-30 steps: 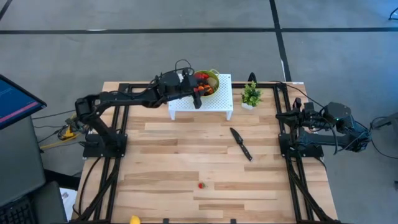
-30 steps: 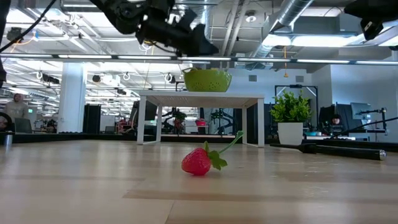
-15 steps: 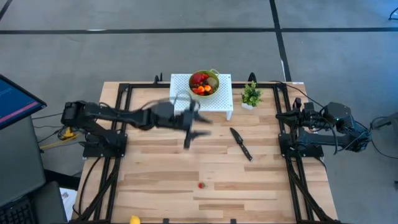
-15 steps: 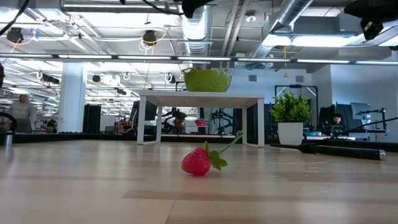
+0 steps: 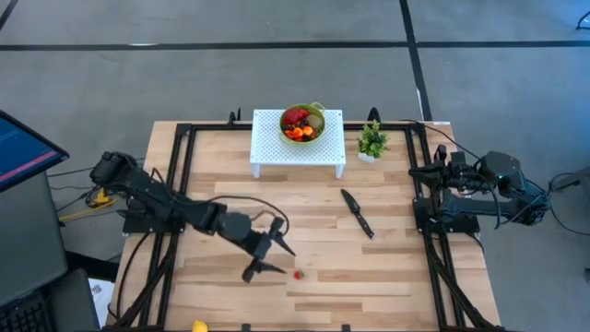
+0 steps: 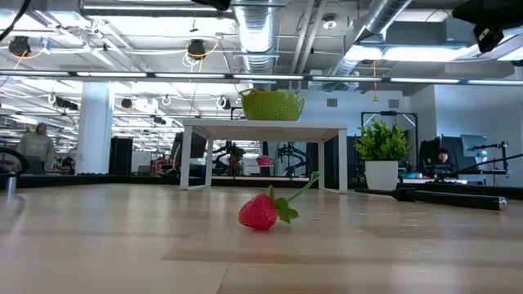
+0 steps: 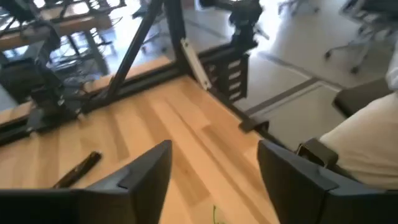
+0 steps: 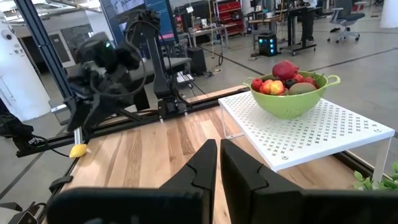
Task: Pick & Place Fruit
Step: Put the red cherry into the green strainer bowl
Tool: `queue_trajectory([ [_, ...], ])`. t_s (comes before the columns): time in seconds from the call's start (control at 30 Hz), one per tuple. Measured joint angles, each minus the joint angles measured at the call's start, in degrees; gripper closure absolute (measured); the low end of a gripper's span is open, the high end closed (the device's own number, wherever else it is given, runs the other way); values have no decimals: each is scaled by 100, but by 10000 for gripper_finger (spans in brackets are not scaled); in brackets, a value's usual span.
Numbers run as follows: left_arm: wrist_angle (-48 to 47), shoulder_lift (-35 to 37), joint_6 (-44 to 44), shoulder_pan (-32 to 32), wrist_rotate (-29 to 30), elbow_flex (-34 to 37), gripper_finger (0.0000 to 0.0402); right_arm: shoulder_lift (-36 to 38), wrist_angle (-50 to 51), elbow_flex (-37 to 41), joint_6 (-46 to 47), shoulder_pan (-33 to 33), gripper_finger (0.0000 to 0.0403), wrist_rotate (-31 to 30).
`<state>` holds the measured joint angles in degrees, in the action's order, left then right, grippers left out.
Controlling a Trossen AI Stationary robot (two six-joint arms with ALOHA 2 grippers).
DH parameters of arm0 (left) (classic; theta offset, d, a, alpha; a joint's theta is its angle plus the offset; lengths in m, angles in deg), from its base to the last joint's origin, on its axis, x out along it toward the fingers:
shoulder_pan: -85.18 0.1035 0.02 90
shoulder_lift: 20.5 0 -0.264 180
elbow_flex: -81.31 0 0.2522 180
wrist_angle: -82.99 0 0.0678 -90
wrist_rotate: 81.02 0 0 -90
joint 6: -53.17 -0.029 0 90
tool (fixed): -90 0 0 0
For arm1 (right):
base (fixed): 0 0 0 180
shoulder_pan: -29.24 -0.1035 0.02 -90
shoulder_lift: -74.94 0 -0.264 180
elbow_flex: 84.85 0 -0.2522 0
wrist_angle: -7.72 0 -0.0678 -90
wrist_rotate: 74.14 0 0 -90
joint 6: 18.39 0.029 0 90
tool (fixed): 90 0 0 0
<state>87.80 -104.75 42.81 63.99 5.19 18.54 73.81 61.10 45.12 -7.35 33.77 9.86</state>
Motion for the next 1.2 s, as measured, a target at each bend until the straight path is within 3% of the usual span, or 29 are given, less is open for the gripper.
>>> queue_trajectory([
  [0.2,100,-433,38,-365,949,37,92,1,0,0,1,-1,386,0],
  [0.43,558,-1228,700,-465,1007,37,40,2,0,2,1,-2,386,0],
  [0.67,804,-1886,1373,-465,1033,37,46,1,0,0,-1,0,386,0],
  [1.2,1340,-2869,1814,-481,1495,32,81,2,1,2,-1,0,386,0],
])
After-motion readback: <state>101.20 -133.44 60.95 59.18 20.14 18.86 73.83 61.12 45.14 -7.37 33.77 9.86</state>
